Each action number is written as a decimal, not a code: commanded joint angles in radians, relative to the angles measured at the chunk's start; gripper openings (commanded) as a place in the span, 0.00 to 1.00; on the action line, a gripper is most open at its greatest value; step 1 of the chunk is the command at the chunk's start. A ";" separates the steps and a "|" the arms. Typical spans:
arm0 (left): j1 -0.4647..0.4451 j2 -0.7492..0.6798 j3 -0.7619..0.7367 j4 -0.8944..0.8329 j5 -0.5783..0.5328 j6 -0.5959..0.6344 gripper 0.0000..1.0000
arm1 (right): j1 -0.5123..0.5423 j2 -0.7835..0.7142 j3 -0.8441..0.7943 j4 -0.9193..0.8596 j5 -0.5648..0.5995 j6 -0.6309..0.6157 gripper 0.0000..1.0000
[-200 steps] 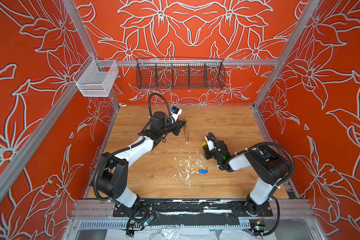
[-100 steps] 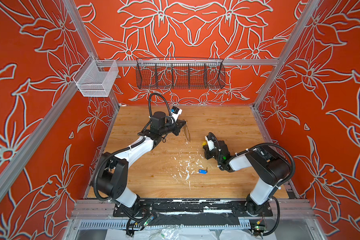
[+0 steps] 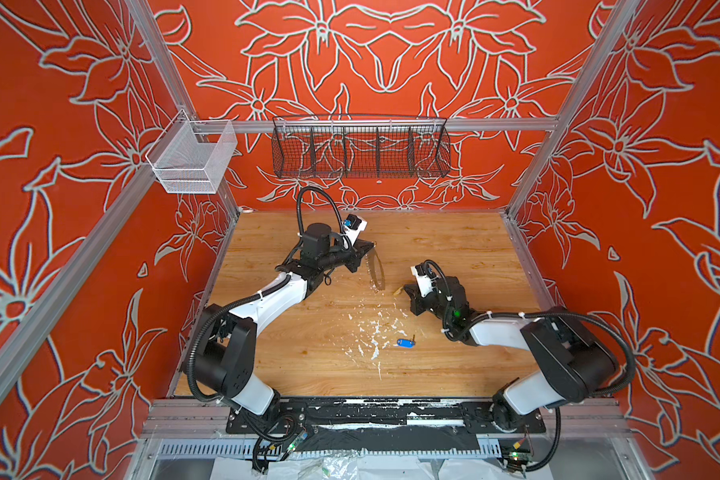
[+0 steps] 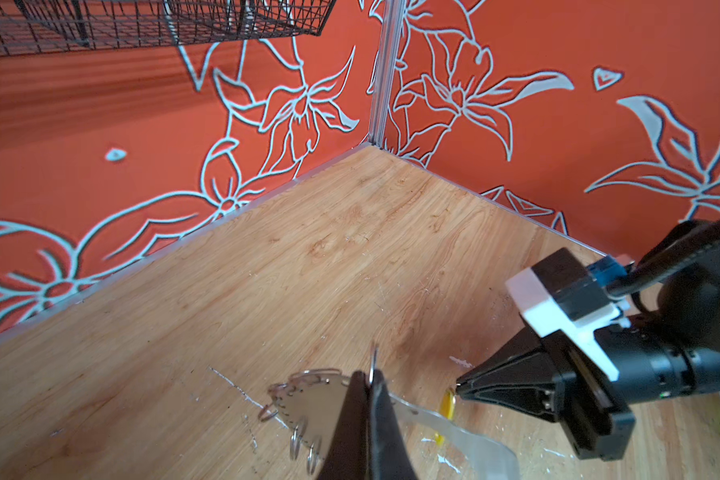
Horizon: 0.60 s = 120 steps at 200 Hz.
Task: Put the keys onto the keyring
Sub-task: 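Lift the yellow-tagged key toward the plate held by the left gripper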
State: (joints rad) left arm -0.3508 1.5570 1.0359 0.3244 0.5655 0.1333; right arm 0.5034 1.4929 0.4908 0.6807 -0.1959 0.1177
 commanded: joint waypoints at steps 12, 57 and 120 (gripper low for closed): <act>-0.002 -0.025 -0.019 0.072 0.105 0.069 0.00 | 0.013 -0.119 0.012 -0.116 -0.028 -0.030 0.00; -0.050 -0.072 -0.077 0.107 0.141 0.179 0.00 | 0.045 -0.292 0.031 -0.252 -0.015 -0.066 0.00; -0.124 -0.078 -0.091 0.082 0.088 0.281 0.00 | 0.112 -0.464 0.064 -0.402 0.049 -0.047 0.00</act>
State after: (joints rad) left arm -0.4633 1.5112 0.9432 0.3759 0.6640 0.3489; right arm 0.5865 1.0855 0.5110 0.3752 -0.1993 0.0742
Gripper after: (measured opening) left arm 0.047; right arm 0.048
